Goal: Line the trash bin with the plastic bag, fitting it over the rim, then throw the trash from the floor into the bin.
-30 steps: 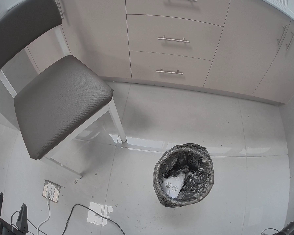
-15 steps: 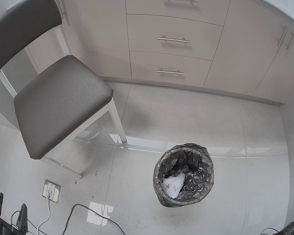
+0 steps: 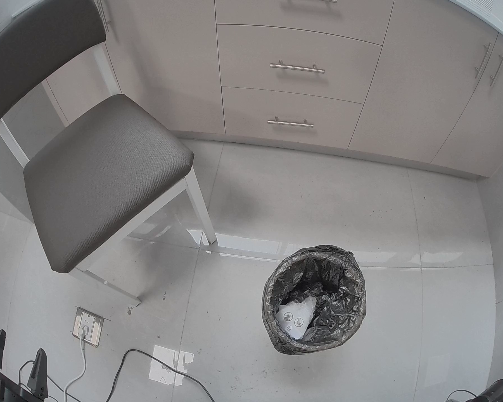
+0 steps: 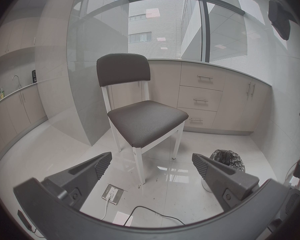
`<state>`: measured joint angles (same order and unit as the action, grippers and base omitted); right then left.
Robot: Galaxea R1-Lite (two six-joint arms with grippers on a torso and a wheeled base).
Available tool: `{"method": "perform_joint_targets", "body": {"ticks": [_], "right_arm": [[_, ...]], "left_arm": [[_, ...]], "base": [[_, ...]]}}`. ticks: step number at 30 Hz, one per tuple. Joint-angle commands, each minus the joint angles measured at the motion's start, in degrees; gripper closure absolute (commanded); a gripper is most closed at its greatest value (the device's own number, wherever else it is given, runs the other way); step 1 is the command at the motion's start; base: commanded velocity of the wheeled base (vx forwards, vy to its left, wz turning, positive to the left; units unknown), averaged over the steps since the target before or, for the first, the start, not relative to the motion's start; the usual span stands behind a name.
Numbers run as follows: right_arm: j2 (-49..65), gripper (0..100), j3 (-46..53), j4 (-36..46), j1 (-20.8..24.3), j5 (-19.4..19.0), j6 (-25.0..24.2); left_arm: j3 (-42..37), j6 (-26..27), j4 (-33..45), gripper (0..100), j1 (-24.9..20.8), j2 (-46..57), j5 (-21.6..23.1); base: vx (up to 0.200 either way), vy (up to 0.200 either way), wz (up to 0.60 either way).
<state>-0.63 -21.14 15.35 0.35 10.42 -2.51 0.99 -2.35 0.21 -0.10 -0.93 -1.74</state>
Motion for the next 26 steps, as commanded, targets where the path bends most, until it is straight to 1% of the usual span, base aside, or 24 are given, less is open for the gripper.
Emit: {"method": "perform_joint_targets", "body": {"ticks": [1, 2, 4, 5, 6, 7, 26], "right_arm": [[0.6, 100, 20.4, -16.6, -0.3, -2.6, 1.0], [0.6, 100, 20.3, -16.5, -0.3, -4.1, 3.7], [0.6, 100, 20.3, -16.3, -0.3, -7.0, 3.1], [0.6, 100, 20.3, -16.4, -0.3, -7.4, 3.1], [0.6, 100, 20.9, -15.8, -0.3, -9.3, 3.0], [0.6, 100, 21.0, -15.4, -0.3, -10.1, 3.0], [0.6, 100, 21.0, -15.0, -0.1, -10.2, 2.9]], "left_arm": [[-0.9, 0.0, 0.1, 0, 0.0, 0.8, 0.0], [-0.9, 0.0, 0.0, 0, 0.0, 0.8, 0.0], [-0.9, 0.0, 0.0, 0, 0.0, 0.8, 0.0], [-0.9, 0.0, 0.0, 0, 0.0, 0.8, 0.0], [-0.9, 0.0, 0.1, 0, 0.0, 0.8, 0.0], [-0.9, 0.1, 0.0, 0, 0.0, 0.8, 0.0], [-0.9, 0.0, 0.0, 0, 0.0, 0.8, 0.0]], "base": [[0.0, 0.0, 0.0], [0.0, 0.0, 0.0], [0.0, 0.0, 0.0], [0.0, 0.0, 0.0], [0.0, 0.0, 0.0], [0.0, 0.0, 0.0], [0.0, 0.0, 0.0]]}}
